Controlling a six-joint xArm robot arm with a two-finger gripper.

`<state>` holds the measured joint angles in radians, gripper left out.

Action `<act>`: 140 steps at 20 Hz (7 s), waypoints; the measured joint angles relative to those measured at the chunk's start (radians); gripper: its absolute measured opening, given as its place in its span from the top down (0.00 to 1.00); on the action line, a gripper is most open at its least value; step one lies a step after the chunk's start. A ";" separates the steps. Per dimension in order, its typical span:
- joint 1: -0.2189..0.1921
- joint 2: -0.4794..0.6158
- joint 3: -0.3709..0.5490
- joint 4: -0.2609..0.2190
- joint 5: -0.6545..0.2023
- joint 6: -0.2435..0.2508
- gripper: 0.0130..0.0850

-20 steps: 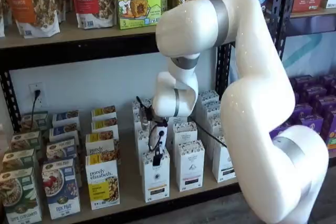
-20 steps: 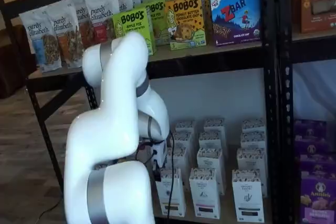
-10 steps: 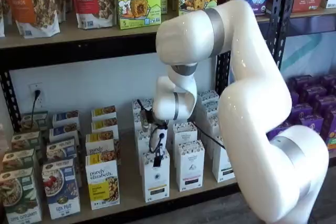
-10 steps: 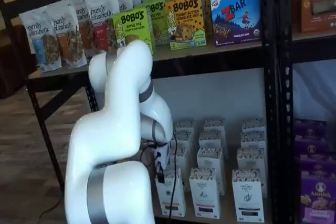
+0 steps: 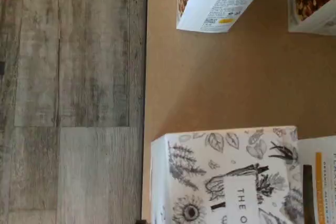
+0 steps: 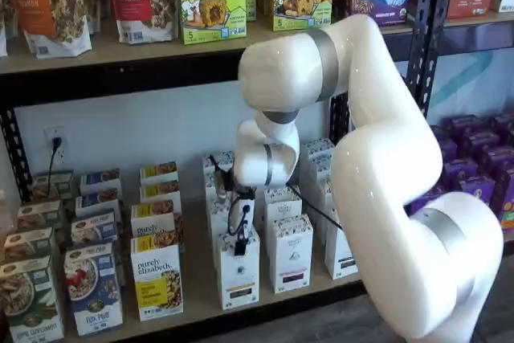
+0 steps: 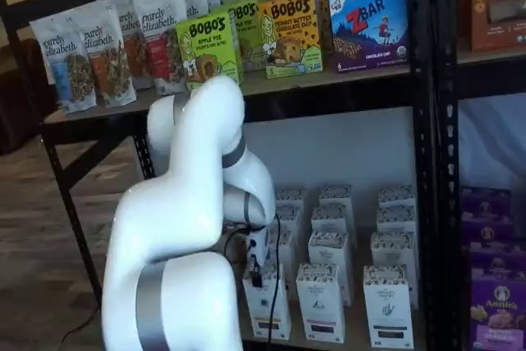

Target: Pick up the white box with a yellow strip in the middle, on the bottom shelf, the fourth box from the left

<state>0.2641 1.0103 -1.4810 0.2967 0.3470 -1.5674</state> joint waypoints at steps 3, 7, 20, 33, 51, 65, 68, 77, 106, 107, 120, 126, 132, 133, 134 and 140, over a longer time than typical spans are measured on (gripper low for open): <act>-0.003 0.019 -0.028 -0.036 0.021 0.030 0.00; -0.007 0.042 -0.068 -0.080 0.064 0.068 0.00; -0.014 0.089 -0.135 -0.153 0.110 0.128 0.00; -0.010 0.135 -0.175 -0.192 0.094 0.164 0.00; -0.013 0.129 -0.170 -0.202 0.105 0.170 0.22; -0.021 0.082 -0.123 -0.227 0.123 0.185 0.22; -0.021 0.078 -0.119 -0.240 0.126 0.197 0.22; -0.013 0.084 -0.122 -0.244 0.122 0.208 0.22; 0.008 0.039 -0.034 -0.277 0.061 0.257 0.61; 0.009 0.030 -0.022 -0.276 0.059 0.257 0.61; 0.035 -0.108 0.192 -0.291 0.012 0.295 0.61; 0.053 -0.171 0.300 -0.286 -0.031 0.307 0.61; 0.059 -0.243 0.408 -0.284 -0.075 0.310 0.61; 0.059 -0.255 0.425 -0.284 -0.079 0.311 0.61; 0.059 -0.263 0.434 -0.281 -0.080 0.309 0.61; 0.058 -0.355 0.531 -0.296 -0.077 0.322 0.61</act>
<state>0.3222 0.6553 -0.9499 0.0008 0.2701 -1.2453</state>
